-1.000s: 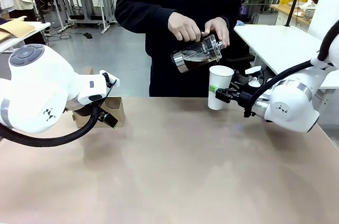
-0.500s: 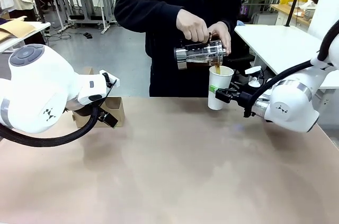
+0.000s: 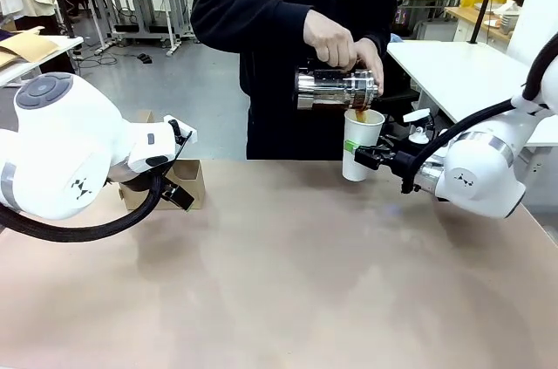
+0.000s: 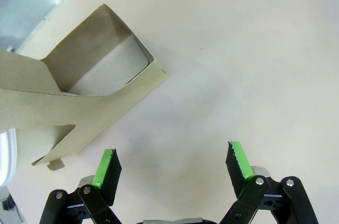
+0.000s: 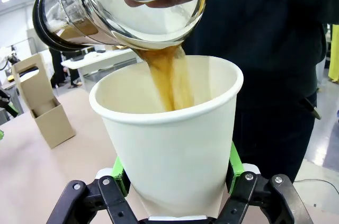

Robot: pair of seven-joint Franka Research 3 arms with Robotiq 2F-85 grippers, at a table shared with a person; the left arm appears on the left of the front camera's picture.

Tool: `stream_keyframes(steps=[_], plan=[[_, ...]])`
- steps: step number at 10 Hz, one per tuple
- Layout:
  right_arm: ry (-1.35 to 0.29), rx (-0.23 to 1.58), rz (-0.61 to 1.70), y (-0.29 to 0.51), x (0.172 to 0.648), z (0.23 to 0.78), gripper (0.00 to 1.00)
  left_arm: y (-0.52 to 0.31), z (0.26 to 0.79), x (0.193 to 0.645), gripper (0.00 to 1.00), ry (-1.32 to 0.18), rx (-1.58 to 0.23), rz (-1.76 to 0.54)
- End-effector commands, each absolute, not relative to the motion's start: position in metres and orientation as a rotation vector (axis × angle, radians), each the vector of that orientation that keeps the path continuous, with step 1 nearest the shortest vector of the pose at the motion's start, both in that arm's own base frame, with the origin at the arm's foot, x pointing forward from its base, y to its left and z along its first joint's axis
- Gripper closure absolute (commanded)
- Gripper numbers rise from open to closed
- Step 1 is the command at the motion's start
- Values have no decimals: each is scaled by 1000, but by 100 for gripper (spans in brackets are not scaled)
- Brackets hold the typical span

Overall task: Pour a drink into a cup and package it in a carrier.
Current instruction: When a person places the Paper Cup Lid on the 600 ml Paper Cup , lift the 600 ml Paper Cup.

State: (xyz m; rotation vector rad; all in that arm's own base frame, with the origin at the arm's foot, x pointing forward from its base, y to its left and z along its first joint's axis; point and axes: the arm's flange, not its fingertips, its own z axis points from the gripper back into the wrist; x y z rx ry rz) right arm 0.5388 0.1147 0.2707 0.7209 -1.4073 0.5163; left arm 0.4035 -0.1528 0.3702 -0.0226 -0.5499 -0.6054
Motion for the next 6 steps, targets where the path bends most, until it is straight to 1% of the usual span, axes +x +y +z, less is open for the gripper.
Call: stream_keyframes(steps=[1,6], plan=[[-1409,719,505,116,537,275,20,-152,370,403,0,-550,-25,-604],[-1409,719,505,116,537,275,20,-152,370,403,0,-550,-25,-604]])
